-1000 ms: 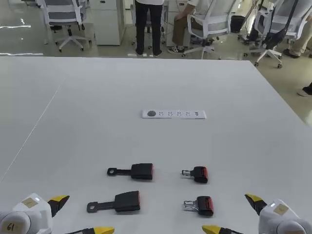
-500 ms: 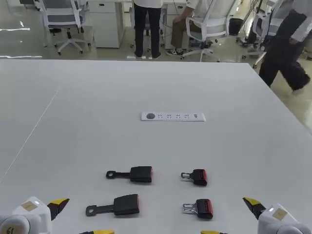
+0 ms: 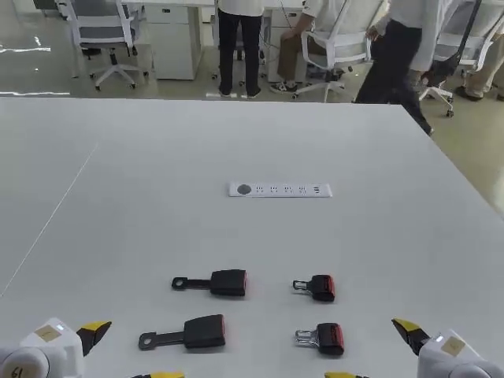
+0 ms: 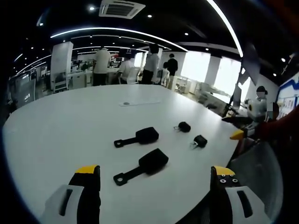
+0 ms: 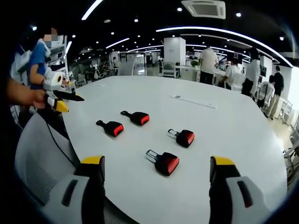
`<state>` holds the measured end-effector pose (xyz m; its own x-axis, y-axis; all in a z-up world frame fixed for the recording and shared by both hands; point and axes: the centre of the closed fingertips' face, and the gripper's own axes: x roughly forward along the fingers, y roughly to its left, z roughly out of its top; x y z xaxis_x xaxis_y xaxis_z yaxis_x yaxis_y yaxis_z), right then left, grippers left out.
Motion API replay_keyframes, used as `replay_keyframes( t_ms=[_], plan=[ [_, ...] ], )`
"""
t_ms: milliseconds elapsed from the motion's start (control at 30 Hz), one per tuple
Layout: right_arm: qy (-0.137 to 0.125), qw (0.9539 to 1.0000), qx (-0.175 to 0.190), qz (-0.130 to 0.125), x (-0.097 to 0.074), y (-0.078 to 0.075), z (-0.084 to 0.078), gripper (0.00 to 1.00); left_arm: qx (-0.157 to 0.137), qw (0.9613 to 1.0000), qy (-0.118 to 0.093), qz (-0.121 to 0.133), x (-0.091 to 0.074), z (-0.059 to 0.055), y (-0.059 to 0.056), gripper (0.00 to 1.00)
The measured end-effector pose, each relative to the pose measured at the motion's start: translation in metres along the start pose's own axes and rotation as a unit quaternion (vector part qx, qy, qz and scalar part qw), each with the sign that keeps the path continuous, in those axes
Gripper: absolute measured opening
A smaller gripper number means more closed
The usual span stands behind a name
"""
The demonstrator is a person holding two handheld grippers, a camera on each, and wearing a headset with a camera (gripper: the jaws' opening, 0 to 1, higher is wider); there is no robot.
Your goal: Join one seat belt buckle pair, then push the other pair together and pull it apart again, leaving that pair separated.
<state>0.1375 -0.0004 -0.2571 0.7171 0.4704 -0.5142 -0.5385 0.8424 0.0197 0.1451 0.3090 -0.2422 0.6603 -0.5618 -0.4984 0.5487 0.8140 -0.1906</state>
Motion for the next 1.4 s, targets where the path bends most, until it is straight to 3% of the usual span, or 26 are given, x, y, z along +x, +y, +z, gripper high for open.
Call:
replay_keyframes(
  t_ms=[733, 1400],
  plan=[
    [0.004, 1.0, 0.004, 0.002, 0.006, -0.005, -0.001, 0.95, -0.002, 1.0, -0.001, -0.001, 0.005, 0.004, 0.003, 1.0],
    [0.027, 0.9993, -0.008, 0.025, 0.023, -0.007, -0.001, 0.94, 0.011, 0.9998, 0.01, -0.013, 0.022, 0.008, 0.011, 0.99]
  ],
)
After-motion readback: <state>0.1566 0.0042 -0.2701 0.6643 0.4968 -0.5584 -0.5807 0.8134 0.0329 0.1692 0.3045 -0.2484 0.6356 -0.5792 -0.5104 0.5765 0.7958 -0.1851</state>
